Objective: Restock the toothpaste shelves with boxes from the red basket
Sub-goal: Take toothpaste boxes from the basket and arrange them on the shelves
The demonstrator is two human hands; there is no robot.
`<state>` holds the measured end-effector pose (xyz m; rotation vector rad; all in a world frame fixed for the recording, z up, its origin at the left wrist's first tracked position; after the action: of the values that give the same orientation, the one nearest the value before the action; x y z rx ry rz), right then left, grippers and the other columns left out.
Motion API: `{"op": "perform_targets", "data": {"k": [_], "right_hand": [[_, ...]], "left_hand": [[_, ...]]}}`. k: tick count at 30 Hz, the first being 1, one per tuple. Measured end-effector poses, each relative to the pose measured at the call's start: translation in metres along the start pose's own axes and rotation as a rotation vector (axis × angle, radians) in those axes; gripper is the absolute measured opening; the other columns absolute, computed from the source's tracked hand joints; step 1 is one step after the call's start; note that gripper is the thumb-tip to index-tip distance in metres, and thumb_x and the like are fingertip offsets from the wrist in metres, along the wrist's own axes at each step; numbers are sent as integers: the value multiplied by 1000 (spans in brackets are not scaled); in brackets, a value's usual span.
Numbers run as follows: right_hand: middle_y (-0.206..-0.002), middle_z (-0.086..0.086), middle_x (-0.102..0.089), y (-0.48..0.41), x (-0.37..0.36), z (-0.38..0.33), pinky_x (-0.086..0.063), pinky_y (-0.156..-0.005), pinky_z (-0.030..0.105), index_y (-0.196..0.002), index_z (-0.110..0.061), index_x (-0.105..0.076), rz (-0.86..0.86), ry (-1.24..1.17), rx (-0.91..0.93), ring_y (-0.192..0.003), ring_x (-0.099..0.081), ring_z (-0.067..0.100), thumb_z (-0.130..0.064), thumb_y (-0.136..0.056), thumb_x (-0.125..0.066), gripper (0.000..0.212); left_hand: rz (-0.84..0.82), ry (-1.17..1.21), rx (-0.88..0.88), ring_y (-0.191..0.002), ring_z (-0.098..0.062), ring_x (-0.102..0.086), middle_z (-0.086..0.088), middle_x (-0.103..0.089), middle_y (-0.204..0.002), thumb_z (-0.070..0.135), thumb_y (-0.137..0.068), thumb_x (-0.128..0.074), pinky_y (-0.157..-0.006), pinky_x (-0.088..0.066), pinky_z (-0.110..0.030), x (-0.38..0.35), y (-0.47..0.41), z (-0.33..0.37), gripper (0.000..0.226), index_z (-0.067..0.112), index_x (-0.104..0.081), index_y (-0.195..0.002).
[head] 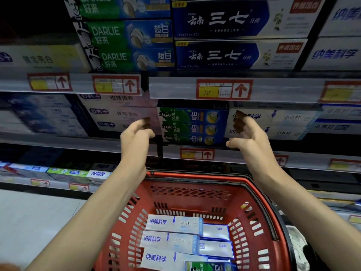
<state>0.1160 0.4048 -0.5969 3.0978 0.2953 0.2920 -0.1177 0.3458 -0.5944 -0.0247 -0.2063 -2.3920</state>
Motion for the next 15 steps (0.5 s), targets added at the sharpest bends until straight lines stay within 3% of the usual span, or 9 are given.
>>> {"op": "perform_targets", "data": {"k": [4,7,9,15], "right_hand": [[-146,5,-56,5,7,7,-45,-113,44,-148,-22,-52,53,-134,-71,-134,-55,21,-14,-66,-63,83],[-127,11,-70,8,12,11,-55,-103,42,-134,-13,-62,58,-313,-130,-116,-70,22,4,-78,-53,59],[-123,13,-73,12,15,12,-56,-100,39,-132,-8,-63,45,-405,-163,-113,-72,23,11,-85,-43,54],[-121,16,-74,18,20,14,-53,-101,41,-127,-7,-66,30,-572,-259,-110,-74,28,5,-85,-40,51]], "left_hand": [[-68,108,120,-109,-14,-72,2,-77,-112,10,-95,-54,-99,-53,-36,10,8,-4,29,25,-74,-110],[-187,257,253,-109,-15,-73,1,-78,-113,21,-99,-52,-99,-53,-36,12,16,-6,29,19,-72,-120],[-253,339,317,-110,-17,-73,-1,-78,-115,26,-99,-50,-100,-52,-37,13,21,-6,33,16,-71,-124],[-335,473,398,-112,-22,-73,-7,-75,-122,26,-96,-52,-105,-50,-38,15,31,-3,38,12,-69,-127]]}}
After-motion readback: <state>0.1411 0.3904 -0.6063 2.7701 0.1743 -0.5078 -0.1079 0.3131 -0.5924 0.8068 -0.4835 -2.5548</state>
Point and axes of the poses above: each hand's wrist, its own y-axis away from the middle knuckle, its own x-axis out of the back of the hand, z = x × y, the point moved 1 cm from there along -y, towards the middle knuckle
